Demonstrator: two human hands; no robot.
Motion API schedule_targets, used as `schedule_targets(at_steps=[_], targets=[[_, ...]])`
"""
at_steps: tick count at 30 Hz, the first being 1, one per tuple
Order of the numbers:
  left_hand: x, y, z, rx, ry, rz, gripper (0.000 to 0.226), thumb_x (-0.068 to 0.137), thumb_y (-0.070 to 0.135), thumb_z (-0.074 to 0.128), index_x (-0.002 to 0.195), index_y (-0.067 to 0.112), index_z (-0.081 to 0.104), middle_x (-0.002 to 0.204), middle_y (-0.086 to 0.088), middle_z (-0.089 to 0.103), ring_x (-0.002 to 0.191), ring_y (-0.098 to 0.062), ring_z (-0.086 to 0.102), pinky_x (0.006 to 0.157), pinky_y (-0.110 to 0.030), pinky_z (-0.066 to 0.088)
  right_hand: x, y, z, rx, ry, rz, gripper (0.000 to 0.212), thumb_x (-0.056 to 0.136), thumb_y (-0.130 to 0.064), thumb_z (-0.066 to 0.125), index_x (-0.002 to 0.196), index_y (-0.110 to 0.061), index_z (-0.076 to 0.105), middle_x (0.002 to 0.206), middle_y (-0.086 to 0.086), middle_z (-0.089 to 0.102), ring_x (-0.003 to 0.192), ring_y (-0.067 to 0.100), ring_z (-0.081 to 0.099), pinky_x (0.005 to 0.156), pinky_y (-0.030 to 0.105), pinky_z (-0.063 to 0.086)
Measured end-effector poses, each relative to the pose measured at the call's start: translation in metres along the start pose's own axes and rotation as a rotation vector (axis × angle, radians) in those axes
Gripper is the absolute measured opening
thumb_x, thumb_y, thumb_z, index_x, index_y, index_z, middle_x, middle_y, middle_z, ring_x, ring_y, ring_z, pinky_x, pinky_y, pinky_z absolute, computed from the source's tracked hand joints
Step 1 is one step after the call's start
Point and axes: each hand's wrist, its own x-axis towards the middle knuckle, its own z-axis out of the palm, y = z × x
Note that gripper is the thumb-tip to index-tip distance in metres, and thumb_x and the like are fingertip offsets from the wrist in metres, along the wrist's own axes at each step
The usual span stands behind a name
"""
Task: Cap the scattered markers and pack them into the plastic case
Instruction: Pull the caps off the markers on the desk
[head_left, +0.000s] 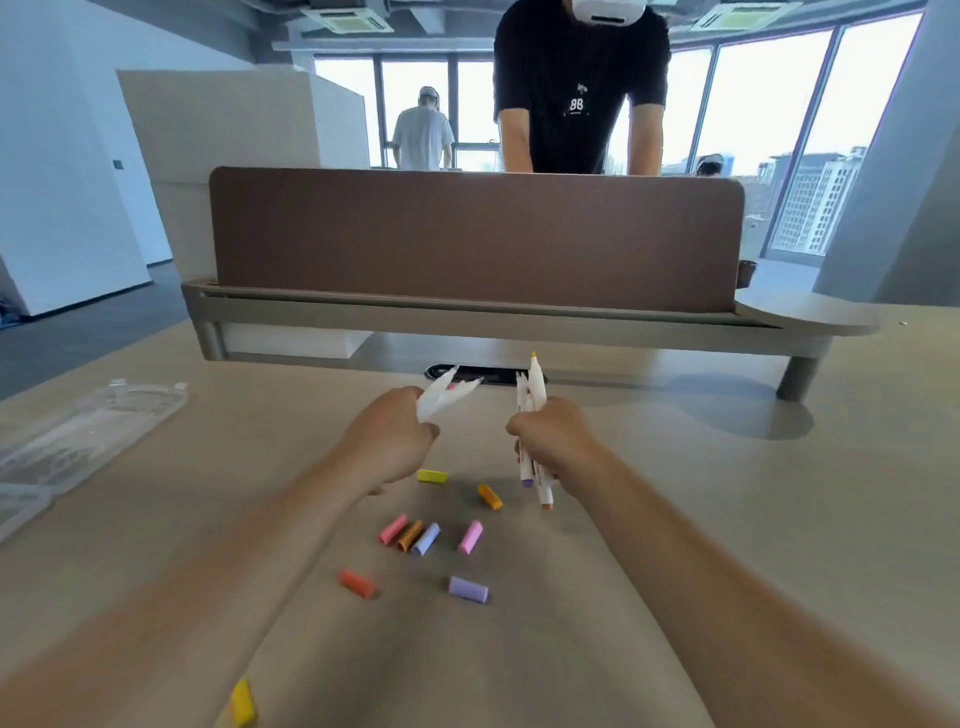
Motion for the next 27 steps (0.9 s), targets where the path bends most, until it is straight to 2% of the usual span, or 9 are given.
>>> schedule_targets(at_steps=[3, 5, 10, 13, 17, 19, 22, 24, 27], targets=[[-0.023, 0.048, 0.011, -0.234, -0.117, -0.063, 0.018, 0.087, 0.011, 0.052, 0.105, 0.015, 0.051, 0.086, -0.016, 0.067, 0.066, -0.027, 0.065, 0.051, -0.027, 0.042, -0.021, 0.006, -0.031, 0.122, -0.048, 0.064, 0.005, 0.088, 0.001, 0.054, 0.09, -0.002, 0.05, 0.079, 0.015, 0.059, 0.058, 0.028, 0.065, 0.062, 0.04, 0.053], [-0.038, 0.079, 0.025, -0.344, -0.204, -0.106, 0.019, 0.085, 0.009, 0.052, 0.101, 0.018, 0.049, 0.078, -0.015, 0.067, 0.057, -0.024, 0.064, 0.055, -0.031, 0.048, -0.033, 0.015, -0.056, 0.113, -0.049, 0.084, 0.009, 0.087, 0.005, 0.055, 0.09, -0.001, 0.049, 0.076, 0.017, 0.061, 0.055, 0.025, 0.066, 0.061, 0.04, 0.055], [-0.06, 0.145, 0.084, -0.492, -0.411, -0.131, 0.038, 0.082, -0.002, 0.052, 0.115, 0.016, 0.049, 0.092, -0.022, 0.063, 0.063, -0.031, 0.063, 0.073, -0.053, 0.058, -0.058, 0.047, -0.128, 0.154, 0.016, 0.172, 0.01, 0.088, -0.002, 0.062, 0.095, 0.0, 0.056, 0.064, 0.011, 0.056, 0.046, 0.019, 0.053, 0.047, 0.025, 0.047], [-0.066, 0.174, 0.127, -0.516, -0.484, -0.195, 0.035, 0.085, -0.004, 0.049, 0.119, 0.002, 0.05, 0.081, -0.022, 0.057, 0.056, -0.028, 0.057, 0.066, -0.046, 0.056, -0.067, 0.07, -0.163, 0.159, 0.051, 0.247, 0.009, 0.091, -0.007, 0.06, 0.096, 0.0, 0.056, 0.064, 0.011, 0.053, 0.046, 0.018, 0.051, 0.047, 0.024, 0.045], [-0.073, 0.212, 0.171, -0.434, -0.515, -0.235, 0.025, 0.088, 0.0, 0.047, 0.113, -0.006, 0.051, 0.067, -0.024, 0.057, 0.056, -0.032, 0.059, 0.063, -0.043, 0.051, -0.066, 0.1, -0.197, 0.116, 0.101, 0.312, 0.011, 0.09, -0.012, 0.062, 0.095, -0.004, 0.055, 0.064, 0.012, 0.054, 0.047, 0.021, 0.053, 0.052, 0.029, 0.048], [-0.074, 0.229, 0.18, -0.339, -0.504, -0.209, 0.019, 0.09, 0.005, 0.049, 0.104, -0.005, 0.058, 0.072, -0.024, 0.062, 0.059, -0.035, 0.061, 0.062, -0.045, 0.053, -0.067, 0.108, -0.207, 0.042, 0.115, 0.323, 0.013, 0.089, -0.016, 0.064, 0.091, -0.008, 0.053, 0.07, 0.013, 0.057, 0.059, 0.026, 0.059, 0.054, 0.034, 0.05], [-0.074, 0.25, 0.185, -0.134, -0.527, -0.115, 0.018, 0.094, 0.01, 0.049, 0.083, 0.002, 0.061, 0.061, -0.014, 0.061, 0.05, -0.027, 0.058, 0.048, -0.03, 0.047, -0.068, 0.113, -0.218, -0.06, 0.146, 0.317, 0.014, 0.088, -0.016, 0.061, 0.086, -0.01, 0.049, 0.085, 0.017, 0.056, 0.079, 0.035, 0.061, 0.046, 0.034, 0.05], [-0.072, 0.26, 0.188, -0.034, -0.554, -0.057, 0.022, 0.096, 0.013, 0.049, 0.079, 0.005, 0.062, 0.056, -0.007, 0.06, 0.047, -0.023, 0.056, 0.043, -0.024, 0.044, -0.069, 0.115, -0.222, -0.089, 0.143, 0.309, 0.013, 0.089, -0.01, 0.057, 0.08, -0.008, 0.048, 0.084, 0.018, 0.056, 0.074, 0.033, 0.058, 0.042, 0.032, 0.045], [-0.071, 0.27, 0.194, 0.122, -0.706, -0.064, 0.036, 0.102, 0.018, 0.042, 0.075, 0.005, 0.061, 0.041, -0.003, 0.058, 0.043, -0.019, 0.056, 0.04, -0.022, 0.04, -0.071, 0.118, -0.226, -0.116, 0.126, 0.271, 0.022, 0.091, -0.007, 0.055, 0.071, -0.01, 0.046, 0.071, 0.012, 0.051, 0.06, 0.024, 0.051, 0.051, 0.031, 0.043]])
